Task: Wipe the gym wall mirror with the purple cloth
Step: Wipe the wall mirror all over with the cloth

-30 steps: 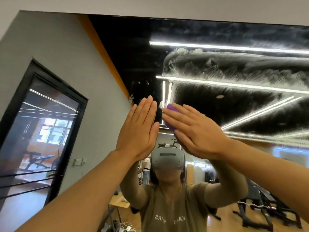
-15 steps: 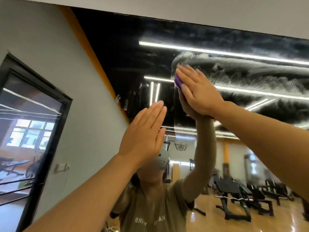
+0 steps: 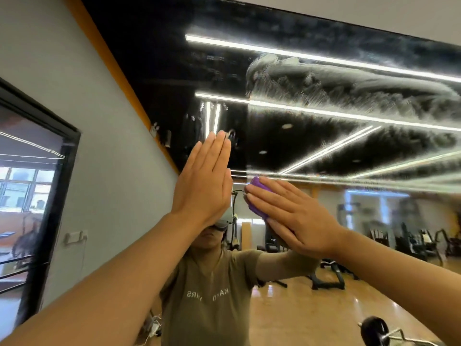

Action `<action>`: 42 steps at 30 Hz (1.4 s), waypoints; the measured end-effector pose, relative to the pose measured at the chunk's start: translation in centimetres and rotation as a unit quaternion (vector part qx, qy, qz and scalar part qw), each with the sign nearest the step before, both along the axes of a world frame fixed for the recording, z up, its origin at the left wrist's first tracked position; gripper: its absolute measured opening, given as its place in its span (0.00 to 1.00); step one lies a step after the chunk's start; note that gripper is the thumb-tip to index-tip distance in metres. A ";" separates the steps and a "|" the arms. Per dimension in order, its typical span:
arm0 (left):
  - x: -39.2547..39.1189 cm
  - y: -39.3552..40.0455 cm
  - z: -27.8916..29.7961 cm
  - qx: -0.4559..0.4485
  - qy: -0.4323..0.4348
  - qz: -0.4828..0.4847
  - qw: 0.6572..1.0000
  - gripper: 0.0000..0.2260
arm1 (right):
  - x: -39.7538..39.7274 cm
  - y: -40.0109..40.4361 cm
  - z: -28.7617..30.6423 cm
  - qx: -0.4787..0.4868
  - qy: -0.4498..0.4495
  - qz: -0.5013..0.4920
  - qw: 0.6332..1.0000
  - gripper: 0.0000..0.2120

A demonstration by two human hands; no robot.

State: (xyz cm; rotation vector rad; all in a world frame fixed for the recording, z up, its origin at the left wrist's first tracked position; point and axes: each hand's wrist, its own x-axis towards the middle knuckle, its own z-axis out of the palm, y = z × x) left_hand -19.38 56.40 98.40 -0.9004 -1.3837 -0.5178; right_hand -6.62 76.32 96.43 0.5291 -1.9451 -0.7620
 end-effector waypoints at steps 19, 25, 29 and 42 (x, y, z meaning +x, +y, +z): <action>-1.0 -0.7 -1.6 -0.002 0.036 0.030 0.999 0.26 | -1.9 -3.0 3.1 -0.136 0.097 0.040 0.985 0.26; -0.5 -0.7 -2.1 -0.002 0.023 0.043 0.999 0.26 | 0.0 -0.1 -4.1 0.012 0.023 0.005 1.000 0.25; -0.3 -0.4 -3.8 -0.023 0.039 0.042 0.998 0.26 | 0.3 0.5 -2.3 0.049 -0.007 0.005 0.999 0.24; -0.1 -0.2 -5.3 0.012 0.049 0.050 0.998 0.25 | -2.2 -2.8 0.2 -0.218 0.166 0.044 0.961 0.26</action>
